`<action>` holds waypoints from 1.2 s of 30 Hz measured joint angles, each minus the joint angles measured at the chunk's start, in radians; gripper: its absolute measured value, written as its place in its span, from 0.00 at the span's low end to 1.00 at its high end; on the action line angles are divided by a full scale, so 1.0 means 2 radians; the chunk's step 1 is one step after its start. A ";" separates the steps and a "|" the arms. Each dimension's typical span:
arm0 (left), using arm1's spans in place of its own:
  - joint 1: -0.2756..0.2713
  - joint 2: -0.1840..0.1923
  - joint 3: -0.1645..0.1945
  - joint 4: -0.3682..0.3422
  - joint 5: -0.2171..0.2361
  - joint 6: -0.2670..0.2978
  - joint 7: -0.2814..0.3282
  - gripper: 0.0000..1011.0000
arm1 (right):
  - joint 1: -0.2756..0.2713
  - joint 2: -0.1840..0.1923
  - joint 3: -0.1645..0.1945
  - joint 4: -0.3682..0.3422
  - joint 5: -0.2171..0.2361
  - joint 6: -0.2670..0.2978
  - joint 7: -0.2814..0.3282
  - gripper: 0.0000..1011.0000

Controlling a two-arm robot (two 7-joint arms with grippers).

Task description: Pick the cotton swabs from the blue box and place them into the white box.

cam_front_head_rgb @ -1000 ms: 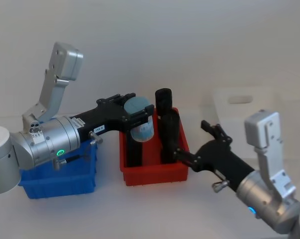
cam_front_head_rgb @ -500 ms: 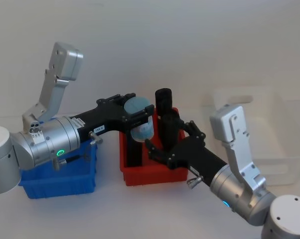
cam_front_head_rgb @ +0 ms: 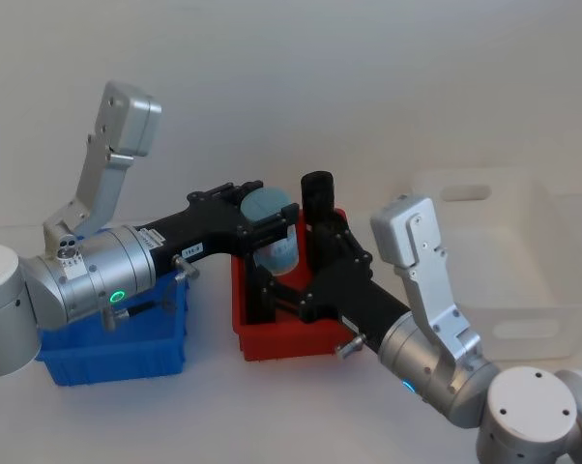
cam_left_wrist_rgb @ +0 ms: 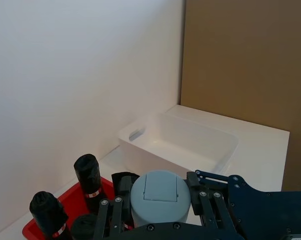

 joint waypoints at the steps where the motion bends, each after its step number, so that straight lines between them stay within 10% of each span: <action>1: 0.000 0.000 0.000 0.000 0.000 0.000 0.000 0.66 | 0.002 -0.002 -0.001 0.003 -0.002 0.001 -0.002 0.99; 18: 0.000 0.000 0.000 0.000 0.000 0.000 0.000 0.66 | 0.023 -0.023 -0.009 0.032 -0.016 0.002 -0.013 0.99; 36: 0.000 0.000 0.000 0.000 0.000 0.000 0.001 0.67 | 0.036 -0.034 -0.012 0.050 -0.020 -0.003 -0.016 0.63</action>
